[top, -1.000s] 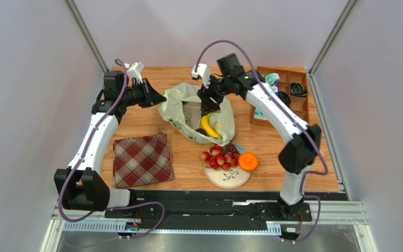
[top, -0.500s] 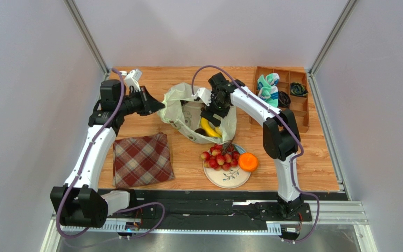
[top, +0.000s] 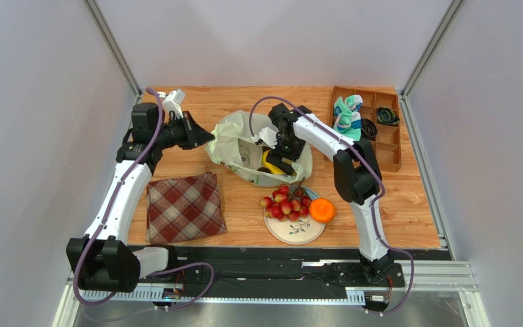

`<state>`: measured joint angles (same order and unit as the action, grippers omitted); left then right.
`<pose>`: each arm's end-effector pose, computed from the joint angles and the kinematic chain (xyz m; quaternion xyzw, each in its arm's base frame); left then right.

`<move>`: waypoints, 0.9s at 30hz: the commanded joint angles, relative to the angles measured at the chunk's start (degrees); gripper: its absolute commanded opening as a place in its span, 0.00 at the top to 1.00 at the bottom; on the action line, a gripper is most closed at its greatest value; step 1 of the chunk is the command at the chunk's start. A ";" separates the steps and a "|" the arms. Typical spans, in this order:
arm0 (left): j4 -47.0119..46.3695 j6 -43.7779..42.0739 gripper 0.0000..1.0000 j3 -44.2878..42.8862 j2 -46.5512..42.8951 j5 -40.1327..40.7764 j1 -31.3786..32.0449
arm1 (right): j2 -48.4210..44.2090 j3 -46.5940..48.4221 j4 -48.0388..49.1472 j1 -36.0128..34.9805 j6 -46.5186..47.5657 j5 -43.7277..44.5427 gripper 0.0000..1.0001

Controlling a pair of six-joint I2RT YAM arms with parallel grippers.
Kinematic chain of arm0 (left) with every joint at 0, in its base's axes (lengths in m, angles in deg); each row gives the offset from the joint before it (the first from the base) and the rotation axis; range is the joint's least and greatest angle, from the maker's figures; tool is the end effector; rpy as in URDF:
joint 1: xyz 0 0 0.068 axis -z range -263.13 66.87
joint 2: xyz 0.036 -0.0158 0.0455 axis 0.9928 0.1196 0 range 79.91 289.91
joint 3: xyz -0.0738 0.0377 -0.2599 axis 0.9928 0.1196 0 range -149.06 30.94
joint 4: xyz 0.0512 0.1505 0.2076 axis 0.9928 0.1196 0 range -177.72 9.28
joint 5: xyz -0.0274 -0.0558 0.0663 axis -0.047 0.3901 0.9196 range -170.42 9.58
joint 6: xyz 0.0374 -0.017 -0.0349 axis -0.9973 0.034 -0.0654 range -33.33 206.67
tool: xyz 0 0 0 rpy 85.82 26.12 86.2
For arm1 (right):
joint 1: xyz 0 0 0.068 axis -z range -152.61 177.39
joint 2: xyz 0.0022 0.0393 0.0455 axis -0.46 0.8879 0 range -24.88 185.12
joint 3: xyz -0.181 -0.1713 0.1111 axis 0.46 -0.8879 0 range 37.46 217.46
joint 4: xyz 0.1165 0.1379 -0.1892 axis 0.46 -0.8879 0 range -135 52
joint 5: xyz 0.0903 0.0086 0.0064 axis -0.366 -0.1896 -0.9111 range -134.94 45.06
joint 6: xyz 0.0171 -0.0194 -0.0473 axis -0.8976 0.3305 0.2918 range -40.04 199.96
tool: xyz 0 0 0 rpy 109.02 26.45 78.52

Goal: Take the fake fruits out of the plastic bag
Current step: Take out the fake fruit from the plastic bag, then place the fake fruit on the plate.

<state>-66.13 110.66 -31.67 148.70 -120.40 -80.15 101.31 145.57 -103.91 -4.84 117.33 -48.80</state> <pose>0.2626 -0.0365 0.3457 0.0270 0.8232 -0.3979 0.4041 0.3700 0.2361 0.1986 -0.5710 0.8186 0.0313 0.0538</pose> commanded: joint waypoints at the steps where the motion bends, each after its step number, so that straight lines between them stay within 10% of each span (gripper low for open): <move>1: -2.16 0.27 1.00 -1.73 0.55 0.00 0.18 | -1.82 2.37 -3.81 -0.12 0.87 0.26 0.30; 14: -2.86 1.68 1.00 -3.66 3.54 -0.36 0.18 | -23.07 5.45 0.52 -0.47 -2.82 -29.15 0.43; 27: -2.86 1.85 1.00 -3.75 3.80 0.00 0.18 | -49.37 -42.18 -9.50 -6.78 18.97 -27.35 0.43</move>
<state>-67.36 112.08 -33.26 152.33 -120.40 -80.15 55.54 111.19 -109.26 -8.64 127.45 -78.54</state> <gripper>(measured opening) 0.008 0.740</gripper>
